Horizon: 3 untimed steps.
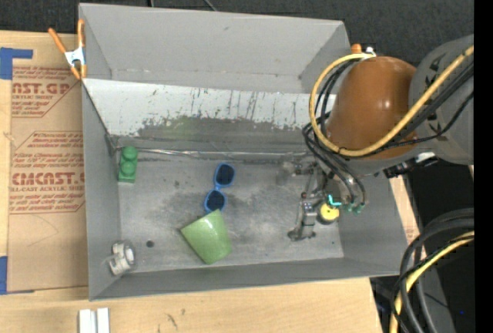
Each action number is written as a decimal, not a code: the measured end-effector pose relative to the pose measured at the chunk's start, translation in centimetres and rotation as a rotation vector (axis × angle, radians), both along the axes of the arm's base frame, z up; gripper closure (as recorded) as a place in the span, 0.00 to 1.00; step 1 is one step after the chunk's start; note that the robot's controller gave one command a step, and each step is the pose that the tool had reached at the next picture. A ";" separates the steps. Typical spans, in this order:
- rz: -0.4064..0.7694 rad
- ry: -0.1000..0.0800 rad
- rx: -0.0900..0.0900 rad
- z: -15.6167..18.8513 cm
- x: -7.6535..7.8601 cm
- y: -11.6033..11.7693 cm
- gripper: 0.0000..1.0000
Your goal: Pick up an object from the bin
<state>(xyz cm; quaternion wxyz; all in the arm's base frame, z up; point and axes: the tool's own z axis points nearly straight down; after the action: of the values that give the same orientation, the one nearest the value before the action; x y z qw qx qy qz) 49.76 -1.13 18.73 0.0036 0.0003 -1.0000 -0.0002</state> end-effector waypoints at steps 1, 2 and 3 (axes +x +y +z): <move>0.423 -0.006 0.002 -11.9 7.6 -10.9 0.00; 0.361 -0.010 0.000 -8.6 5.3 -14.2 0.00; 0.153 -0.008 0.001 -8.8 4.0 -14.5 0.00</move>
Offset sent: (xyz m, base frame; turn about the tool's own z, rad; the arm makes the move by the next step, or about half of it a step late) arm 0.0760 -0.1083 -0.1173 -0.4254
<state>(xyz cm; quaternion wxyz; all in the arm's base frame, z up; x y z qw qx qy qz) 53.73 -15.61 9.93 -0.0003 0.0766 -0.9971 -0.0006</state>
